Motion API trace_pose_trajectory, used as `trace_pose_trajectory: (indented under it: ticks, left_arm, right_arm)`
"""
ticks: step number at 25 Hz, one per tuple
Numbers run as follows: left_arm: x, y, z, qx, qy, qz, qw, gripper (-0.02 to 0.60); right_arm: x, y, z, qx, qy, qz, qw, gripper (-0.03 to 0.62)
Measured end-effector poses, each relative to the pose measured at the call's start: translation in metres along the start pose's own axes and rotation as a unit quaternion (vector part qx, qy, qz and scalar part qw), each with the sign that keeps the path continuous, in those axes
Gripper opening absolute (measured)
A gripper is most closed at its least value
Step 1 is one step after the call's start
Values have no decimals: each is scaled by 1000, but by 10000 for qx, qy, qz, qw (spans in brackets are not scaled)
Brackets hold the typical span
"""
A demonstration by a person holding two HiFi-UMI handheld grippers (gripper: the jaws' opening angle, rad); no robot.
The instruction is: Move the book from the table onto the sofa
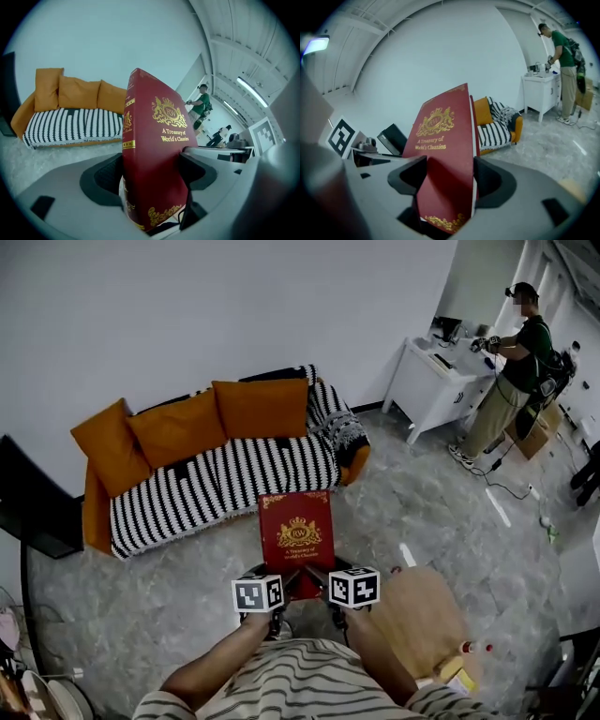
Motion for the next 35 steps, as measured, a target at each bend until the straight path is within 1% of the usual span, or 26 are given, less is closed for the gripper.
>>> trace_pose_trajectory:
  ticks: [9, 14, 20, 25, 29, 35]
  left_arm:
    - [33, 25, 60, 382, 352, -397, 9979, 373]
    - [49, 36, 81, 502, 519, -527, 9960, 373]
    - [52, 43, 98, 787, 646, -651, 9927, 373]
    - [40, 56, 117, 952, 719, -702, 9904, 373]
    - [23, 82, 137, 1051, 783, -749, 9885, 373]
    - [-10, 148, 162, 1164, 887, -875, 9854, 373]
  right_arm:
    - [-57, 30, 57, 457, 390, 194, 9980, 327]
    - [-77, 41, 81, 593, 575, 244, 9963, 327]
    - [-96, 52, 92, 716, 704, 377, 9942, 327]
    - [-125, 65, 91, 835, 797, 504, 9920, 327]
    - [-158, 91, 89, 958, 874, 586, 9898, 327]
    - [-208, 158, 79, 1115, 977, 649, 9868, 327]
Point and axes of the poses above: the fingertips, and each gripper's own axes: x backward along the fingers, z to its left, y out of its top, the point moved 8 cm from there along x, backward along the fingers, and after that the axes turned 15 degrees about -y, right-handed, at the moved point
